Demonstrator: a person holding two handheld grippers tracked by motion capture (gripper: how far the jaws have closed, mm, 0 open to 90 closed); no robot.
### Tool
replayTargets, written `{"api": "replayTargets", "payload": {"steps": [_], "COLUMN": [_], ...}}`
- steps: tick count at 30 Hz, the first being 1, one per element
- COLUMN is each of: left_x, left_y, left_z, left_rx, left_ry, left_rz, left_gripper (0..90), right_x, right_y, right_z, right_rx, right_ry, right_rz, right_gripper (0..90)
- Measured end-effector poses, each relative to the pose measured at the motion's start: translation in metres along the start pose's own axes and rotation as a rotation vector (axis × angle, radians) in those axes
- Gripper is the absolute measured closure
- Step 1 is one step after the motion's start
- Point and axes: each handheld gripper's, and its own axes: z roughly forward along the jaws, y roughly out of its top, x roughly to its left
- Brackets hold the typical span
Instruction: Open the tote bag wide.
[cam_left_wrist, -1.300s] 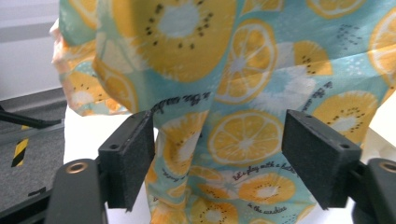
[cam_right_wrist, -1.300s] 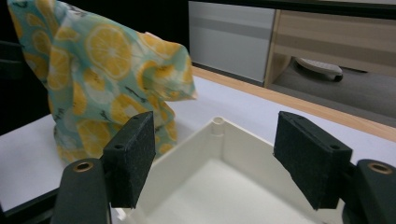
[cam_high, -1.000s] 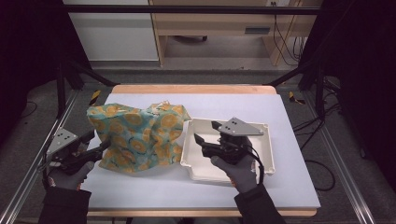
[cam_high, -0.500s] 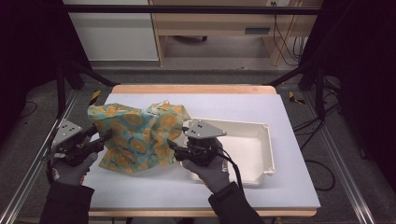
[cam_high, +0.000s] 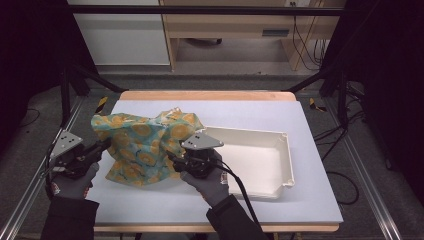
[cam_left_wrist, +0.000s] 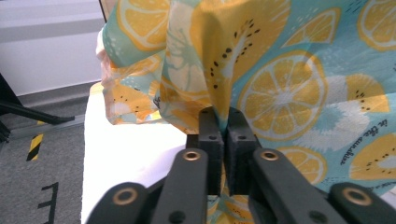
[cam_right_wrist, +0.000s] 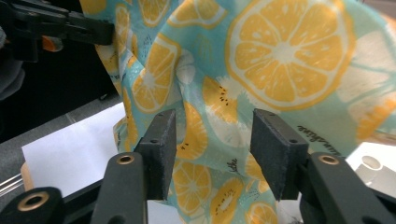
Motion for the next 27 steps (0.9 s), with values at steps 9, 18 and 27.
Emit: {"api": "replayTargets", "payload": {"steps": [9, 18, 27], "left_x": [-0.001, -0.001, -0.002], "left_y": [-0.001, -0.002, -0.004], "left_z": [-0.006, -0.011, -0.013], "left_rx": [0.006, 0.009, 0.004], "left_ry": [-0.021, -0.036, -0.033], "left_rz": [0.001, -0.004, -0.007], "left_gripper": [90.0, 90.0, 90.0], "right_x": [0.008, 0.005, 0.004], "right_y": [0.003, 0.005, -0.001], "right_z": [0.012, 0.009, 0.003], "right_rx": [0.016, 0.022, 0.034], "right_ry": [-0.036, 0.020, 0.069], "right_rz": [-0.033, -0.017, -0.008], "right_gripper": [67.5, 90.0, 90.0]}}
